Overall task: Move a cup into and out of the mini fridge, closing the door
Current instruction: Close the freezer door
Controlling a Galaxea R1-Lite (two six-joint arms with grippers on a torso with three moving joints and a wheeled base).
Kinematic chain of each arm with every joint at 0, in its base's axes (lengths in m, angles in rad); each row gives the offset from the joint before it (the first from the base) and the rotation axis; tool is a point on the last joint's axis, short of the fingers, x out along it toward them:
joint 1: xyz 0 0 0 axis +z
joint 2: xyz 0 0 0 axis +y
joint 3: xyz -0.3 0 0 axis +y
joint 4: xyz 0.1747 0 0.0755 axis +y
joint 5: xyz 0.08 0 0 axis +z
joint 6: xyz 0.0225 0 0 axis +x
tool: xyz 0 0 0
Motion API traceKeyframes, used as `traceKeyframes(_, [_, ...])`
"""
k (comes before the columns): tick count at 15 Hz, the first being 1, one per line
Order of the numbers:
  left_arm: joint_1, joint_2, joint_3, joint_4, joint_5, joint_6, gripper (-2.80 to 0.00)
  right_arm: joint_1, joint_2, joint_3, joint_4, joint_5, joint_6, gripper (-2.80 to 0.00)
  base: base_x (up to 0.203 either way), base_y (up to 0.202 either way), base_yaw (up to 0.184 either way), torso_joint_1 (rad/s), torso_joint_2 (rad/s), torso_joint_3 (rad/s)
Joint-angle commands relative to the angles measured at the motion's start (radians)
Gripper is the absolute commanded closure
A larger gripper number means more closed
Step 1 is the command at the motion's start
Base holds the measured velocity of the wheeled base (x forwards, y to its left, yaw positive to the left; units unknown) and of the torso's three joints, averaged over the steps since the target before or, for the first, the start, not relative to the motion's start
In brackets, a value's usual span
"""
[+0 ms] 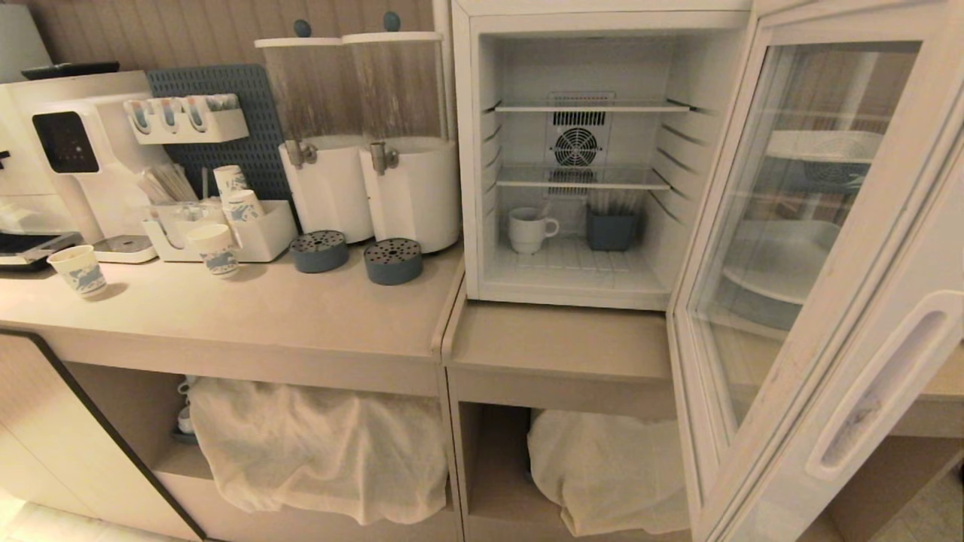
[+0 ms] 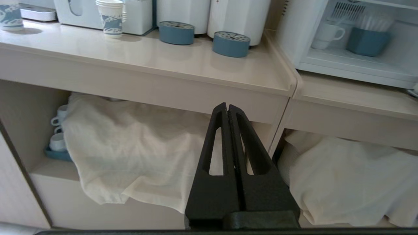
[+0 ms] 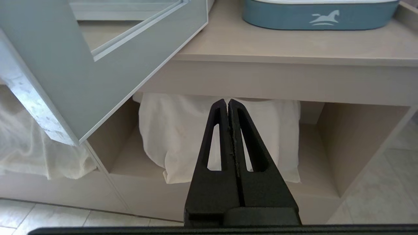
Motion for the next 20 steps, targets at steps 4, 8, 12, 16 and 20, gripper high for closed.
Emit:
traceKeyframes(4, [0.001,-0.005,0.040,-0.002,0.000,-0.001,0.00,0.000,0.001,0.003,-0.009,-0.001,0.017,0.00,0.000,0.000,0.000,0.000,0.00,0.000])
traceKeyframes(8, [0.001,-0.005,0.040,-0.002,0.000,-0.001,0.00,0.001,-0.002,-0.053,-0.016,-0.009,0.033,0.00,0.000,0.000,0.000,0.000,0.00,0.000])
traceKeyframes(12, [0.001,-0.005,0.040,-0.002,0.000,-0.001,0.00,0.001,0.000,-0.395,0.171,-0.002,0.037,0.00,0.000,0.000,0.000,0.000,0.00,0.000])
traceKeyframes(16, [0.001,-0.005,0.040,-0.002,0.000,-0.001,0.00,0.001,0.002,-0.710,0.452,0.102,0.041,0.00,0.000,0.000,0.000,0.000,0.00,0.000])
traceKeyframes(20, [0.001,-0.005,0.040,-0.002,0.001,-0.003,0.00,0.001,0.070,-0.947,0.514,0.094,0.088,0.00,0.000,0.000,0.000,0.000,0.00,0.000])
